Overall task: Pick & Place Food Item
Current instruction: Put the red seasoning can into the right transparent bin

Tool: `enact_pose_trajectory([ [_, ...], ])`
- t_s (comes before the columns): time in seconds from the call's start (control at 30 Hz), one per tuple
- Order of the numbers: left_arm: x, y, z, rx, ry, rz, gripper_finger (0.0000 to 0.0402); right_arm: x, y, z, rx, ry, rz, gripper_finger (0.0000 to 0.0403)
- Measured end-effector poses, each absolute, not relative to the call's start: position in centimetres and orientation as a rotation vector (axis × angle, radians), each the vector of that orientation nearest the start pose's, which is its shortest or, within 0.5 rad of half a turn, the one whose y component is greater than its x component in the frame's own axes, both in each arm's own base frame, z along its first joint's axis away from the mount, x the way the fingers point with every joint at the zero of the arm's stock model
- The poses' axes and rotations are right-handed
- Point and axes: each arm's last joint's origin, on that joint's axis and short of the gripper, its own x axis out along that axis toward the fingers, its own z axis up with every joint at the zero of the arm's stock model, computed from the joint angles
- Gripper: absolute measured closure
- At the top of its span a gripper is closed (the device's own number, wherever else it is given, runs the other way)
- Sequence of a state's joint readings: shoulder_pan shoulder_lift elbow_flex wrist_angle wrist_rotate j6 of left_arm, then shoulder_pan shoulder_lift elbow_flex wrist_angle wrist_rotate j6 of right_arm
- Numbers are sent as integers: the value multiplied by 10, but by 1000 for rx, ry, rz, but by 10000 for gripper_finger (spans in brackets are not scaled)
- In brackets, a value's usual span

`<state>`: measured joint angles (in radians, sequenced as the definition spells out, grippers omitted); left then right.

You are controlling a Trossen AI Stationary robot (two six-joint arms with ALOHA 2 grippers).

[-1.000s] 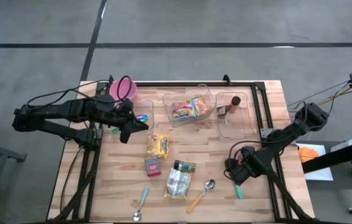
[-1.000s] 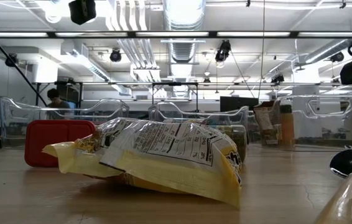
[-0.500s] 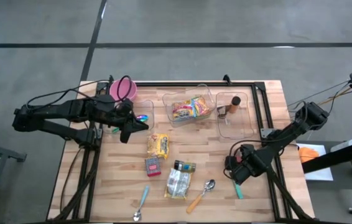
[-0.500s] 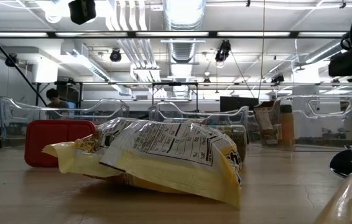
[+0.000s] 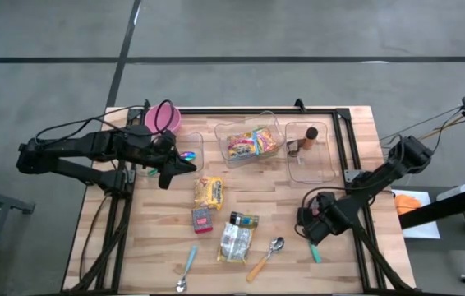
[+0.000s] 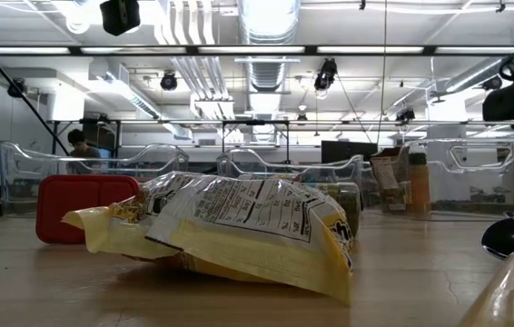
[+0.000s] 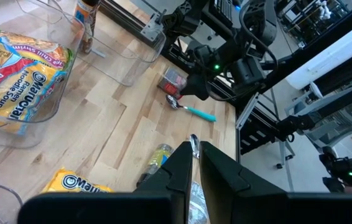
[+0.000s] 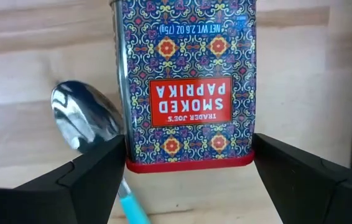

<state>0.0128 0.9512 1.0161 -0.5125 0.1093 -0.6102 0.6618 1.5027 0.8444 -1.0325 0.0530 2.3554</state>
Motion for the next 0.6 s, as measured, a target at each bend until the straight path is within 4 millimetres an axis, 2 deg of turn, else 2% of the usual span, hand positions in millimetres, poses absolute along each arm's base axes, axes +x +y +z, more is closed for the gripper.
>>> enact_pose_trajectory([
  [0.37, 194, -1, 352, -642, 465, 39, 361, 173, 129, 154, 1184, 1102, -1386, 67],
  [0.6, 194, -1, 353, -648, 465, 39, 361, 173, 128, 153, 1166, 1085, -1378, 73],
])
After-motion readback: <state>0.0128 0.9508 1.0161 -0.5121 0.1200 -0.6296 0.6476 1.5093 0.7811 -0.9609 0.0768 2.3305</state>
